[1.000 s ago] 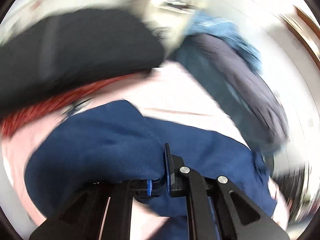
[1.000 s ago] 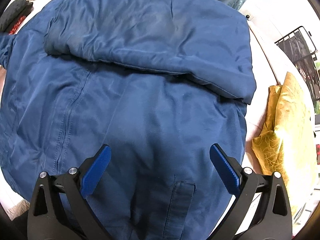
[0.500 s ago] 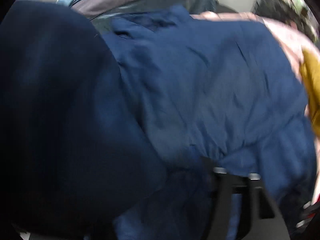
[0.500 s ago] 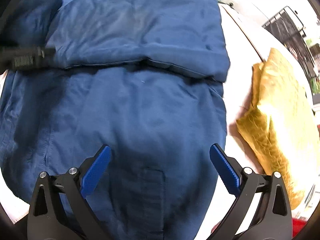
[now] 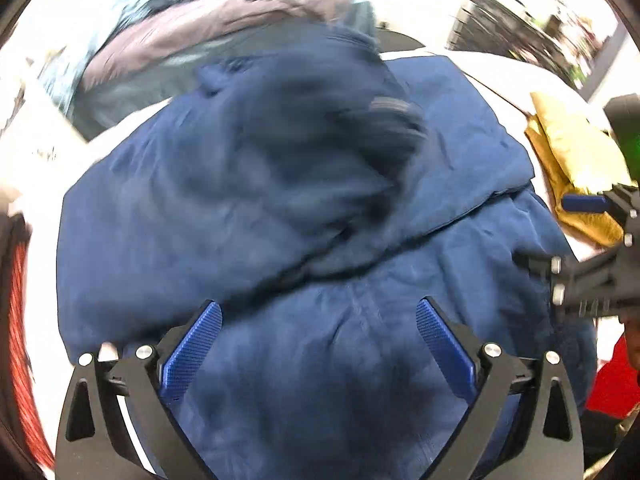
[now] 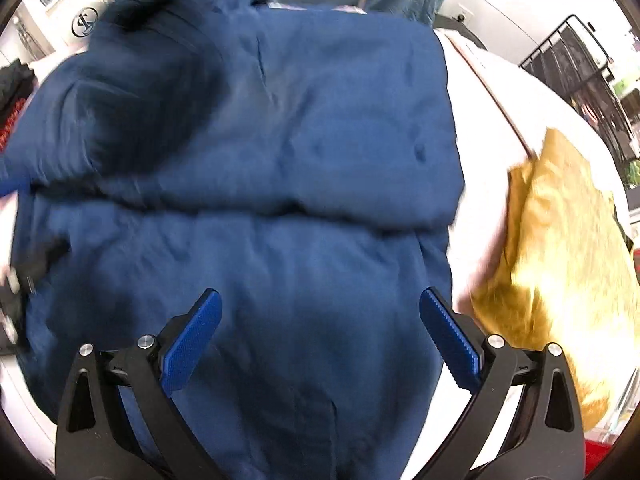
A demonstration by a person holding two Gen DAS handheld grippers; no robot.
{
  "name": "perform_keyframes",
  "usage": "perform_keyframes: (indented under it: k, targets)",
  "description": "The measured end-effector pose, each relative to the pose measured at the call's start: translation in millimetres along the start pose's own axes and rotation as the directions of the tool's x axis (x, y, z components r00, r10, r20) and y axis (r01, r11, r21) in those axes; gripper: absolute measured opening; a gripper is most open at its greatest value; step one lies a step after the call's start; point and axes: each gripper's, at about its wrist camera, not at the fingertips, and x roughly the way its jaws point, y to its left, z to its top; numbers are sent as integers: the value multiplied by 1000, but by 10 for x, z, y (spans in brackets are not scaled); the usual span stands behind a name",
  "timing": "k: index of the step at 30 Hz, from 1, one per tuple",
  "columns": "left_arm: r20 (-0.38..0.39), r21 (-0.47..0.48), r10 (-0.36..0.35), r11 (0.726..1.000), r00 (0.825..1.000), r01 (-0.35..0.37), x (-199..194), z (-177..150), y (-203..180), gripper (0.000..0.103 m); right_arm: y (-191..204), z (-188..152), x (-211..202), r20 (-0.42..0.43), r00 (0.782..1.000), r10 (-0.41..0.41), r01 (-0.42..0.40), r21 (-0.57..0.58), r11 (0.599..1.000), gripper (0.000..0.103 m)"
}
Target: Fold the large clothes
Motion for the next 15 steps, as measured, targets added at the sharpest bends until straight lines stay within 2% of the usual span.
perform_keyframes:
  k: [4, 7, 12, 15]
  targets:
    - [-20, -169, -21, 985, 1000, 17, -84, -299, 278, 96, 66, 345, -110, 39, 998, 51, -51, -9, 999, 97]
    - [-22, -288, -14, 957, 1000, 8, -147, -512, 559, 96, 152, 570, -146, 53, 994, 94, -94, -5, 996, 97]
    - [-16, -443, 38, 896, 999, -41, -350, -904, 1001, 96, 224, 826, -157, 79, 988, 131, -135, 37, 990, 97]
    - [-40, -533, 52, 843, 998, -65, -382, -1185, 1233, 96, 213, 947, -46, 56, 982, 178, -183, 113, 977, 97]
